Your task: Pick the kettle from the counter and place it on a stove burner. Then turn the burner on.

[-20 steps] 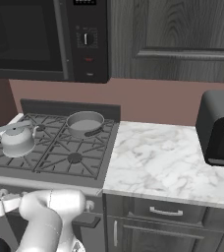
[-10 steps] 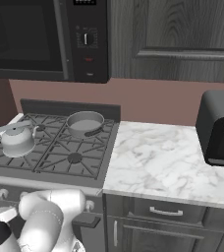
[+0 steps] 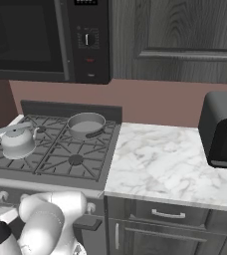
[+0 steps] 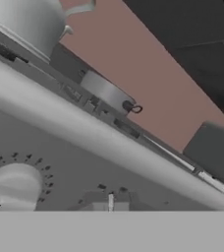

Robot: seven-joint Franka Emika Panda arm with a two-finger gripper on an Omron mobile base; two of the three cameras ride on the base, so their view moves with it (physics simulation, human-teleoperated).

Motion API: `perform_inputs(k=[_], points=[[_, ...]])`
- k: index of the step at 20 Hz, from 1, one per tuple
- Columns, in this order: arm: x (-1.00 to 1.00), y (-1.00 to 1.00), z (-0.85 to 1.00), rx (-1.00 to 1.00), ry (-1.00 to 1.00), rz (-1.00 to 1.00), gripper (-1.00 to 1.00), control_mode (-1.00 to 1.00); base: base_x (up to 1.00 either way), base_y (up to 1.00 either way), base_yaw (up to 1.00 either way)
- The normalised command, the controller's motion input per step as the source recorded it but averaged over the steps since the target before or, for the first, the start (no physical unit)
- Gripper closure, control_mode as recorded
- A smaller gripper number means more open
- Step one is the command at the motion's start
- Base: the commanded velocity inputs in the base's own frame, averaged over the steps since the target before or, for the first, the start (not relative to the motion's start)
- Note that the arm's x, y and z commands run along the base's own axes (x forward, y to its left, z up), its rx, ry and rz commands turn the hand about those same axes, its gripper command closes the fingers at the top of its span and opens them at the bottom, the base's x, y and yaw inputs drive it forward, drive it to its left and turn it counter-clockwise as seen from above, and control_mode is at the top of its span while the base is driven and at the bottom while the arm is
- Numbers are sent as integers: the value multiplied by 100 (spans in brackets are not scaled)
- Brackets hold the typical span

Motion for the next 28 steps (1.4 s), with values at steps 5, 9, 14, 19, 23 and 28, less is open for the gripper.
perform_inputs(k=[5, 9, 14, 19, 23, 28], points=[[5, 73, 0, 0, -5, 4, 100, -100, 0, 0, 0], [0, 80, 0, 0, 0, 8, -100, -100, 0, 0, 0], [2, 79, -5, 0, 0, 7, -100, -100, 0, 0, 0], [0, 29, 0, 0, 0, 5, -100, -100, 0, 0, 0], [0, 57, -3, 0, 0, 11, -100, -100, 0, 0, 0], [0, 58, -1, 0, 0, 10, -100, -100, 0, 0, 0]])
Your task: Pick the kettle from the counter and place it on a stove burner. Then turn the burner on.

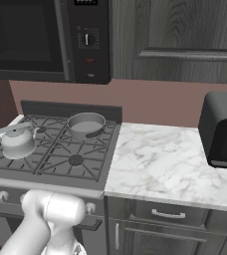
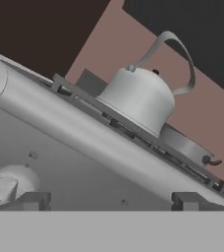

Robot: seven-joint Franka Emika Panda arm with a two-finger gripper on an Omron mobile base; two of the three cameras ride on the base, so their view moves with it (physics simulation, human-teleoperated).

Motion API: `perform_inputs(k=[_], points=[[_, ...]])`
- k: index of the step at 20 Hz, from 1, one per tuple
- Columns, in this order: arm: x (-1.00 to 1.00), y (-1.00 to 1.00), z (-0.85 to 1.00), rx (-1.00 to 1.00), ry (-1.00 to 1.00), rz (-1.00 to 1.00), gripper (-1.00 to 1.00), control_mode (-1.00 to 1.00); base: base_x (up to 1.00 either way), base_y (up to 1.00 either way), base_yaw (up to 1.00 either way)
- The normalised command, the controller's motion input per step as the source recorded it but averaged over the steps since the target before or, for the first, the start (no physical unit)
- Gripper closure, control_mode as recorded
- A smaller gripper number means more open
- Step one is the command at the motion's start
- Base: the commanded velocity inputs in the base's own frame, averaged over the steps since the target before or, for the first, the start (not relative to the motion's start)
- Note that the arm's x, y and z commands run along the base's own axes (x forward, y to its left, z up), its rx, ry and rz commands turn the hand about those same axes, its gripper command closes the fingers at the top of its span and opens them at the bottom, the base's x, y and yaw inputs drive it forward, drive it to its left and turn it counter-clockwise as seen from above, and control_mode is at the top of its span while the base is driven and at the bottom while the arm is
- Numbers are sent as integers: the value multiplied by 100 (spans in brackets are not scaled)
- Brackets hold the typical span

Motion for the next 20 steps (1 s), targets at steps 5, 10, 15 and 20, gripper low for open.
perform_inputs(k=[5, 10, 15, 20], points=[[0, 30, -1, 0, 0, 7, -100, -100, 0, 0, 0], [2, 0, -7, 0, -1, 0, -100, -100, 0, 0, 0], [5, 0, -19, -1, 0, 0, -100, -100, 0, 0, 0], [12, 0, -2, 0, 0, 0, -100, -100, 0, 0, 0]])
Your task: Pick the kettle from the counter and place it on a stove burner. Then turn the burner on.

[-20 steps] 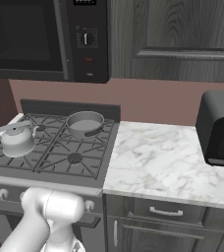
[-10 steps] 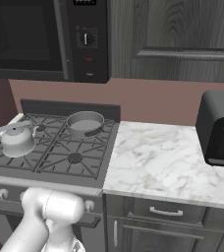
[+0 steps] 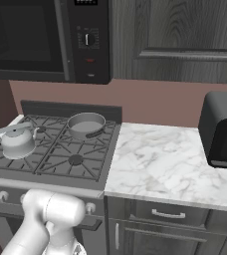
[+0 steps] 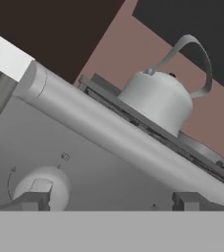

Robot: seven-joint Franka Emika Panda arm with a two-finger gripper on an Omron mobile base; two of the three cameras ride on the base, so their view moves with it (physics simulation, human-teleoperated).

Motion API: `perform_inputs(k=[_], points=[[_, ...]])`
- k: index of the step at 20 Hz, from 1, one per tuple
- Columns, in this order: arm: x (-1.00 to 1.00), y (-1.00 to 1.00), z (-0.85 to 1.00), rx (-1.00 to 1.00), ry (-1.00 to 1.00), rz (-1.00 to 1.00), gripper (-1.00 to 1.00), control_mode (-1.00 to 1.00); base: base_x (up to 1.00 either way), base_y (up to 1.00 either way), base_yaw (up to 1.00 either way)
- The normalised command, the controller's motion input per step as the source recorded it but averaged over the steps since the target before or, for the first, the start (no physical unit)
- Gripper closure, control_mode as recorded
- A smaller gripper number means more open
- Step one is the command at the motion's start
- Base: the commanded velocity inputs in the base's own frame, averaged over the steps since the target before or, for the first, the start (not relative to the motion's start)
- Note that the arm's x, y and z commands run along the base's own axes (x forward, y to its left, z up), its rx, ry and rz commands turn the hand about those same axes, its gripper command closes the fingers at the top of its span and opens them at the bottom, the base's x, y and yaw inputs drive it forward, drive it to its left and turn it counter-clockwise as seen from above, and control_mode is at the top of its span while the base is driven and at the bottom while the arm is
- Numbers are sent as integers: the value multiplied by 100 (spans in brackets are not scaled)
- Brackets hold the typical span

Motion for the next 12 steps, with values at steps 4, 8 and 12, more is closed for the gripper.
perform_inputs(k=[4, 8, 12], points=[[20, 0, -10, 0, 0, 0, -100, -100, 0, 0, 0], [23, 0, -23, 0, 0, 0, -100, -100, 0, 0, 0], [23, 3, -33, 0, 0, 0, -100, -100, 0, 0, 0]])
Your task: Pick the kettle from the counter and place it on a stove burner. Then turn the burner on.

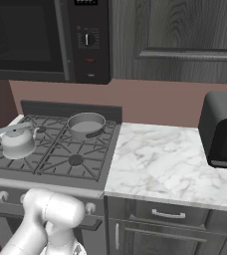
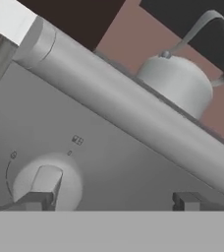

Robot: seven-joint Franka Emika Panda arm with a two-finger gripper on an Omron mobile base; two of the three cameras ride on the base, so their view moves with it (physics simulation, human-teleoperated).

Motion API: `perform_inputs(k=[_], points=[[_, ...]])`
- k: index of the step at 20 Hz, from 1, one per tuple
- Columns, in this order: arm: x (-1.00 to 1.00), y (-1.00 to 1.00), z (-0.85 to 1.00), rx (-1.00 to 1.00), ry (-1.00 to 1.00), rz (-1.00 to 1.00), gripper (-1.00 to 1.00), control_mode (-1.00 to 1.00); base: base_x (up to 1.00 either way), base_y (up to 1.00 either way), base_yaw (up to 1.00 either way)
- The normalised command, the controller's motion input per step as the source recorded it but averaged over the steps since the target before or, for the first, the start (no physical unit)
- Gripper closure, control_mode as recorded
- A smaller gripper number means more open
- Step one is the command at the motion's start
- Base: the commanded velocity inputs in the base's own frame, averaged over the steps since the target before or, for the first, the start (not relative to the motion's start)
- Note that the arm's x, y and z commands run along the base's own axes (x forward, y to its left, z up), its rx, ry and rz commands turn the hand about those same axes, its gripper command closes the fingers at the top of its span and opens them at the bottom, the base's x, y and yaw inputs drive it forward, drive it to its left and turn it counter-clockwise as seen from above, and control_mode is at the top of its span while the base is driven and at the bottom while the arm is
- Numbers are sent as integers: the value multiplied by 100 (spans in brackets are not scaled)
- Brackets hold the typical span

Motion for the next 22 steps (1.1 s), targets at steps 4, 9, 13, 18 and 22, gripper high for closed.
perform_inputs(k=[4, 9, 13, 18, 22], points=[[25, 27, -38, 0, 0, 0, -100, -100, 0, 0, 0], [5, 66, -39, 0, 0, 0, -100, -100, 0, 0, 0], [9, 35, -7, 0, 0, -1, -100, -100, 0, 0, 0], [9, 0, 0, 0, -1, 0, -100, -100, 0, 0, 0], [18, 0, 0, 0, 0, 0, -100, -100, 0, 0, 0]])
